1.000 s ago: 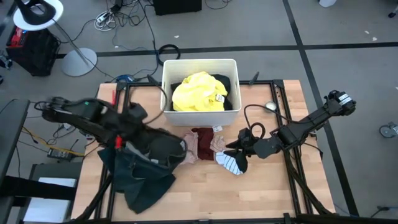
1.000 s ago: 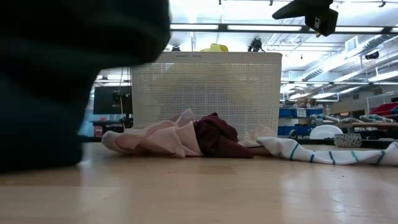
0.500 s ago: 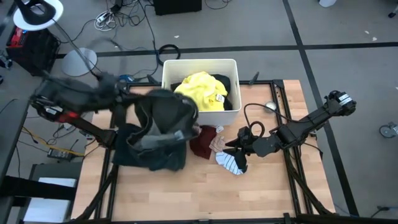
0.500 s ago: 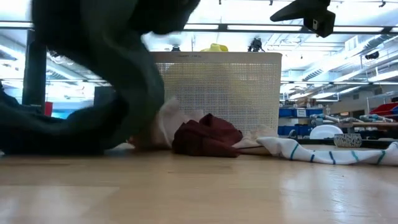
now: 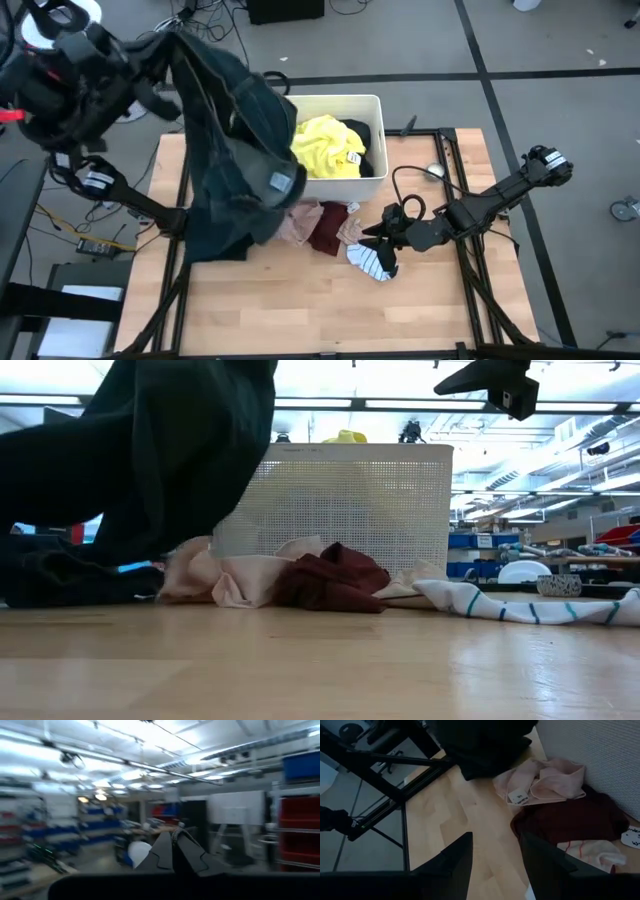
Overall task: Sort clothes
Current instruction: Put the dark blue jeans into the white bin
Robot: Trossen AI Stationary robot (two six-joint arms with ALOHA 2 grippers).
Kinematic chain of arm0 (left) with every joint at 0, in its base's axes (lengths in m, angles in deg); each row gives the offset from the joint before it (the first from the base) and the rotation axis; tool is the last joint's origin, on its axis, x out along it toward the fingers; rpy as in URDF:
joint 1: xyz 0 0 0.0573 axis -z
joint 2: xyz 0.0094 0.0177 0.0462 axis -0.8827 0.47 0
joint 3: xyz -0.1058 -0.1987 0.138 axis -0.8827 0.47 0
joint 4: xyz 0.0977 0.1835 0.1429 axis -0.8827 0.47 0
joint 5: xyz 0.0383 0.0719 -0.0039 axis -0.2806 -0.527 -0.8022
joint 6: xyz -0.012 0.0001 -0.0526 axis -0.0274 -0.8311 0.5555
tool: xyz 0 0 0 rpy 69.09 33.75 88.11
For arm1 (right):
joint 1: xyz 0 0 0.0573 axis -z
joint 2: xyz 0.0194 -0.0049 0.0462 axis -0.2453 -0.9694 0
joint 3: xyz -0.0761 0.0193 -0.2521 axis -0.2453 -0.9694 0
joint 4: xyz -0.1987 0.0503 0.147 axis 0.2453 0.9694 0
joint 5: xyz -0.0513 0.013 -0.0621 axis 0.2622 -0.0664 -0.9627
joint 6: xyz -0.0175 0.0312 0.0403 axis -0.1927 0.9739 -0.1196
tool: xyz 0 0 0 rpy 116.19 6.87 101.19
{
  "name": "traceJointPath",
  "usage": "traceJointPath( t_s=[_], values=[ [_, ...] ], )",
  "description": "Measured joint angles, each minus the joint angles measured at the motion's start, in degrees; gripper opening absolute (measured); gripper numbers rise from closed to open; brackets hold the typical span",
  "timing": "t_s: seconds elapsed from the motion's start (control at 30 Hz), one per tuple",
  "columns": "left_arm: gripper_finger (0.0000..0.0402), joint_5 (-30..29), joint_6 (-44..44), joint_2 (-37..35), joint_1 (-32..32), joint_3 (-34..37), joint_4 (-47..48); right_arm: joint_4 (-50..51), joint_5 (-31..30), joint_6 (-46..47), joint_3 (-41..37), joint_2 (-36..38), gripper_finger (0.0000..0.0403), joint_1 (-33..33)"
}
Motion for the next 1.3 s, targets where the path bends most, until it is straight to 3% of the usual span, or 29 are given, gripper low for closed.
traceJointPath(
  t_s=[0.1, 0.37, 0.53, 0.7, 0.9, 1.13, 1.3],
  values=[
    [0.0, 0.14, -5.43, 4.7, -3.14, -4.5, -3.26, 0.02, 0.0, 0.01, -0.01, 0.0, 0.0165, 0.0],
    [0.0, 5.91, -14.9, 12.26, -14.24, -3.35, -21.61, -0.09, -0.7, 0.73, -0.02, 0.0, 0.0164, 0.07],
    [0.0, 7.45, -17.93, 16.93, -22.09, -3.44, -22.96, -0.07, -1.33, 1.24, 0.0, -0.02, 0.0164, 0.07],
    [0.0, 7.49, -16.52, 21.56, -28.03, -3.39, -14.02, -0.03, -1.4, 1.8, -0.01, -0.04, 0.0164, 0.04],
    [0.0, 9.87, 0.11, 24.21, -31.7, -3.38, 9.19, 0.13, -1.53, 2.05, -0.01, -0.04, 0.0164, 0.04],
    [0.0, 25.21, 18.99, 24.54, -33.25, -3.39, 33.19, 0.2, -1.52, 2.03, -0.01, -0.04, 0.0164, 0.02],
    [0.0, 36.33, 25.79, 24.63, -33.27, 0.92, 40.13, 0.42, -2.75, 2.01, -0.02, -0.05, 0.0164, 0.0]
  ],
)
